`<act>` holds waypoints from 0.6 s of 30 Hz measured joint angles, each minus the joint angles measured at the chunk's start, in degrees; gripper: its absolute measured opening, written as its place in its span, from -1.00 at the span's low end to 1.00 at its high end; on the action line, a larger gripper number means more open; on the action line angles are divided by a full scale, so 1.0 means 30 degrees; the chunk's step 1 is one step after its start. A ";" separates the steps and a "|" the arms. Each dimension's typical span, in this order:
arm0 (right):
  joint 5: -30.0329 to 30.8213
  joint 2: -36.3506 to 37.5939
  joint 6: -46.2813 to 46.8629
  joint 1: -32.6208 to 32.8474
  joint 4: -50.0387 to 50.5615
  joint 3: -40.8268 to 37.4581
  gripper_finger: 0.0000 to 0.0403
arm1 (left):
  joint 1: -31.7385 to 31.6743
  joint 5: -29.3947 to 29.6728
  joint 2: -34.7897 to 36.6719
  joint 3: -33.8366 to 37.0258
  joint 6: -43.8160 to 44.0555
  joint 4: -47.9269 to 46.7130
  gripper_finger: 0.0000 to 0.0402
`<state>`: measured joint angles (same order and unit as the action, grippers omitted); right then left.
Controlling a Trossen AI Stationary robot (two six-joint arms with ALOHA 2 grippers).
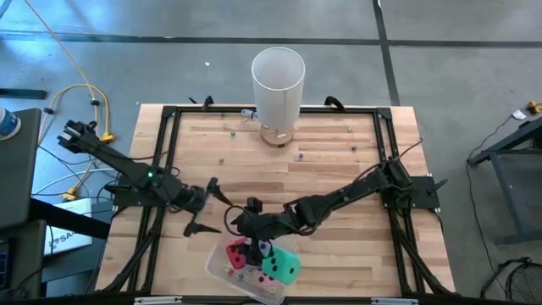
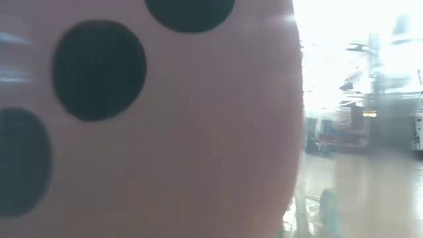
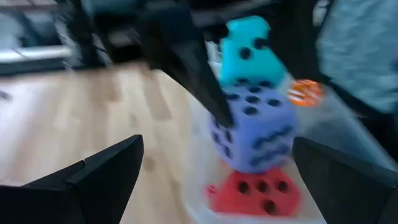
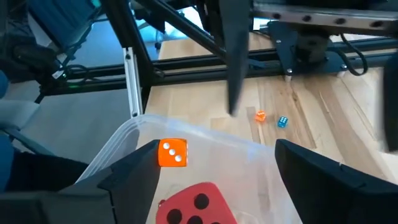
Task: Pick & Place Dice
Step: Put the small orange dice into the transparent bin
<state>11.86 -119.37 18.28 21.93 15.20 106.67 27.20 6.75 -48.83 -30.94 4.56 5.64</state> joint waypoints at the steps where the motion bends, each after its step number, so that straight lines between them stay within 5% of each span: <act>1: -0.0018 -0.0077 0.0005 0.0012 -0.0019 0.0000 0.51 | 0.0269 0.0829 -0.0319 0.0000 -0.0432 0.0547 0.99; 9: 0.0119 -0.0335 0.0225 -0.0054 0.0168 0.0007 0.46 | 0.2953 0.2659 -0.0340 0.0000 -0.4510 0.2245 0.99; 18: 0.0589 -0.0335 0.0270 -0.0434 -0.0061 0.0000 0.44 | 0.5137 0.2584 -0.1609 0.0000 -0.4708 0.3597 0.99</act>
<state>13.63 -120.38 19.09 20.63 15.02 106.67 42.61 14.50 -53.66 -30.94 -9.56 16.43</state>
